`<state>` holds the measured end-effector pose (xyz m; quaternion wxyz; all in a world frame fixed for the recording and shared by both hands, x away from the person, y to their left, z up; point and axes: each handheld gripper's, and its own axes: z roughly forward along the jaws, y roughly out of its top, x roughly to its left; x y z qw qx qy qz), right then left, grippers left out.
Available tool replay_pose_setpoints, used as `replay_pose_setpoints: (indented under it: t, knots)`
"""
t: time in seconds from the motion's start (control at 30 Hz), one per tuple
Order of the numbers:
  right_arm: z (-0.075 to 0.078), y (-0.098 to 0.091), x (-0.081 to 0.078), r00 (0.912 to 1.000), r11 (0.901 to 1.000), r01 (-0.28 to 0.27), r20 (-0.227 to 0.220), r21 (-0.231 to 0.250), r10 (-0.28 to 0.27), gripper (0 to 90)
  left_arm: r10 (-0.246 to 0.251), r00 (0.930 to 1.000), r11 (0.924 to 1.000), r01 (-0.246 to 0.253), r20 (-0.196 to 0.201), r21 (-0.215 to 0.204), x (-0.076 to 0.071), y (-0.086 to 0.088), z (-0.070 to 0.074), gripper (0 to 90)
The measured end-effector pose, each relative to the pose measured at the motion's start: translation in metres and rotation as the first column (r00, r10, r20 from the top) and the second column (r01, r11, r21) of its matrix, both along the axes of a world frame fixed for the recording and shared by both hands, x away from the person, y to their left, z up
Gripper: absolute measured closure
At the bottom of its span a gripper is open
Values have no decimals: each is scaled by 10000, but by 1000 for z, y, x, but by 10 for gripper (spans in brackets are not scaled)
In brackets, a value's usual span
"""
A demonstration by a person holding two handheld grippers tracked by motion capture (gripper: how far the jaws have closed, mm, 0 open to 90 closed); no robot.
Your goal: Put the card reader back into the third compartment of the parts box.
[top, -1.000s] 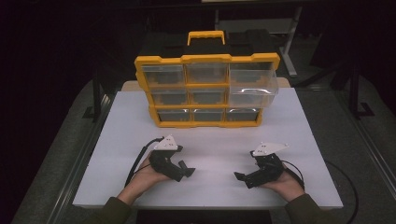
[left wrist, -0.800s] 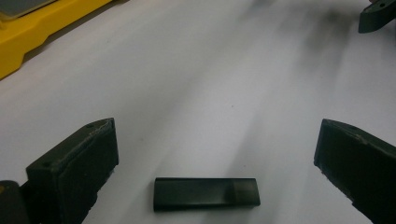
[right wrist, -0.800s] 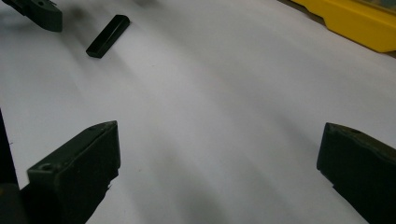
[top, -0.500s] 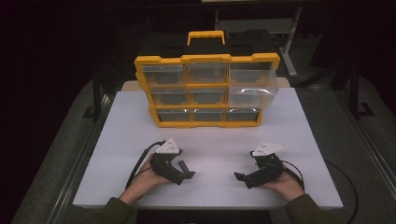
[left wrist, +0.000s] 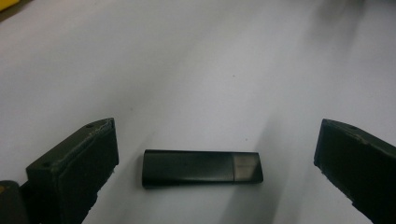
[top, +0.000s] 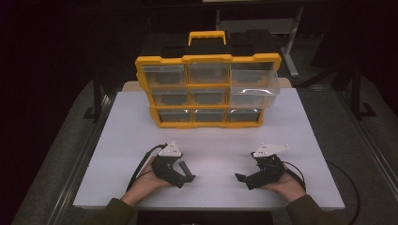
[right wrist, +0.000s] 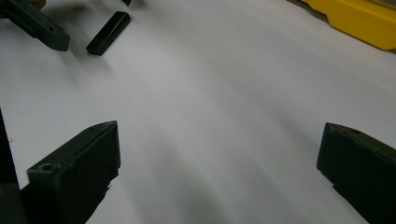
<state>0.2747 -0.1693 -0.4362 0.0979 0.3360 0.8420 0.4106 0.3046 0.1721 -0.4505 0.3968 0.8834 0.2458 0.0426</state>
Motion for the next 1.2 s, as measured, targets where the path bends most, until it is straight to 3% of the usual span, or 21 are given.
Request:
replay_pose_setpoints:
  t: [0.43, 1.2]
  knots:
    - [-1, 0, 0, 10000, 10000, -2, -24, -1, 2, 0, -80, 9999, 9989, 75, 109, 467, -1, -2, -4, 6]
    - [-2, 0, 0, 10000, 10000, -48, -52, -59, 48, 0, 111, 9974, 9964, -170, 717, 827, -3, 1, -3, 242]
